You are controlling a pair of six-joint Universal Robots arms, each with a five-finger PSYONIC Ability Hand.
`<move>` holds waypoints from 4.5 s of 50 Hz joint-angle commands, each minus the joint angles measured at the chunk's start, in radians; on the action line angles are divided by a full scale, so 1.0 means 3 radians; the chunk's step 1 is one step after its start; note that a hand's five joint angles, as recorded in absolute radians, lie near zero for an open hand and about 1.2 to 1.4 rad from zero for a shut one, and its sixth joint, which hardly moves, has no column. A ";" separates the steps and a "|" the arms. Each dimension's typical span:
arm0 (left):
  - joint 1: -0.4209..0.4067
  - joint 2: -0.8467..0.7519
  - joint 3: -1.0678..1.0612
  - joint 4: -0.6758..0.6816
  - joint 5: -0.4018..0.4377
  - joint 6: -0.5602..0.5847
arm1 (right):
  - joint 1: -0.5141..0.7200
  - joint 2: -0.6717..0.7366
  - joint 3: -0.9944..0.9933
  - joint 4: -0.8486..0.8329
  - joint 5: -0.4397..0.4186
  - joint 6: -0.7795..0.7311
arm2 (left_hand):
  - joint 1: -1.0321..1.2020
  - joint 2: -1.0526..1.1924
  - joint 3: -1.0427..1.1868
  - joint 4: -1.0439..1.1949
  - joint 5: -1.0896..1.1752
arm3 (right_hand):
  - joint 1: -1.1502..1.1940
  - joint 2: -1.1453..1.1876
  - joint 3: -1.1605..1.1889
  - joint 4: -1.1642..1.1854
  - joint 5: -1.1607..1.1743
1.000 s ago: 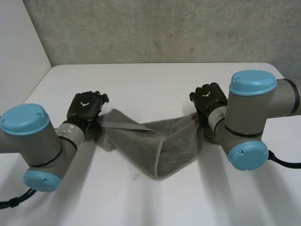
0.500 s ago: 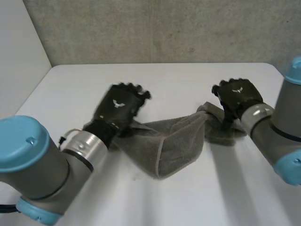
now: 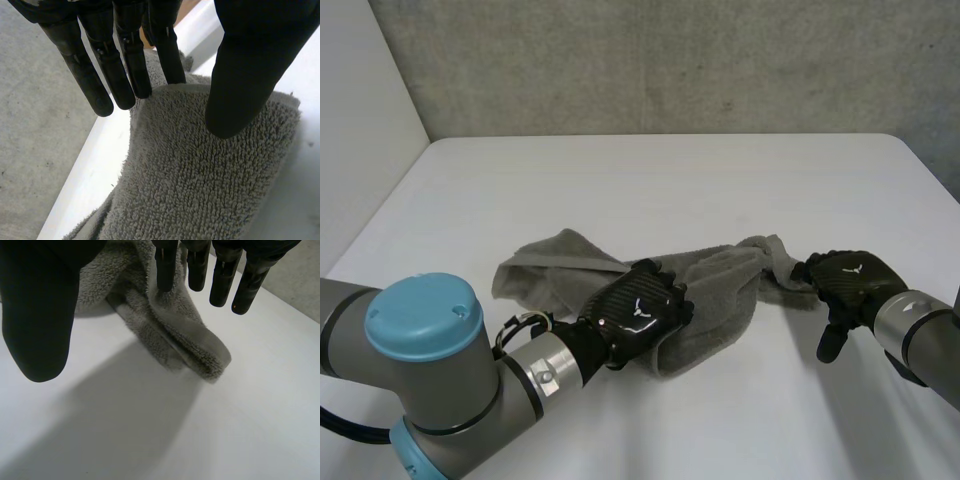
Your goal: Fold the towel.
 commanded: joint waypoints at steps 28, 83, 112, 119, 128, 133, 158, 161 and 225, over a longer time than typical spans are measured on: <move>0.0111 0.0223 0.0203 0.0288 -0.0266 0.0368 | -0.0039 -0.0115 -0.0307 0.0090 0.0005 0.0065 | 0.2151 0.2150 0.2150 0.2154 0.2160 | -0.0134 -0.0186 -0.0155 -0.0191 -0.0188; 0.0222 0.1395 0.0311 -0.0280 -0.1688 -0.1873 | 0.0851 0.0582 -0.0455 -0.1653 0.0588 0.1323 | 0.2151 0.2150 0.2150 0.2154 0.2160 | 0.3938 0.3886 0.3917 0.3881 0.3884; 0.0535 0.0684 0.0070 -0.0750 -0.1627 -0.1796 | 0.0319 0.0098 -0.1048 0.1272 -0.0189 -0.0390 | 0.2151 0.2150 0.2150 0.2154 0.2160 | 0.3938 0.3886 0.3917 0.3881 0.3884; 0.0514 0.0148 0.0575 -0.0516 -0.1668 -0.1633 | 0.0529 0.0457 -0.1396 0.1052 -0.0051 -0.0436 | 0.2151 0.2150 0.2150 0.2154 0.2160 | 0.3938 0.3886 0.3917 0.3881 0.3884; 0.0565 -0.0058 0.1737 0.0063 -0.1658 -0.1137 | 0.0544 0.0688 -0.2626 -0.0121 0.0557 -0.0528 | 0.2151 0.2150 0.2150 0.2154 0.2160 | 0.3938 0.3886 0.3917 0.3881 0.3884; 0.0571 0.0059 0.2590 0.0685 -0.1688 -0.0988 | 0.0559 0.0489 -0.2818 -0.1388 0.0593 -0.0528 | 0.2151 0.2150 0.2150 0.2154 0.2160 | 0.3938 0.3886 0.3917 0.3881 0.3884; 0.0652 0.0060 0.0213 0.1086 -0.1632 -0.0953 | 0.0672 0.0707 -0.0952 -0.0922 -0.0189 -0.0492 | 0.2151 0.2150 0.2150 0.2154 0.2160 | 0.3938 0.3886 0.3917 0.3881 0.3884; 0.0647 -0.0252 0.0055 0.1173 -0.1632 -0.0922 | 0.0672 0.0973 -0.0885 -0.0901 -0.0164 -0.0487 | 0.2151 0.2150 0.2150 0.2154 0.2160 | 0.3938 0.3886 0.3917 0.3881 0.3884; 0.0750 0.0239 -0.0513 0.1142 -0.1642 -0.0559 | -0.0361 0.0386 0.0470 -0.1320 -0.0056 0.0418 | 0.2151 0.2150 0.2150 0.2154 0.2160 | 0.2909 0.2857 0.2888 0.2852 0.2855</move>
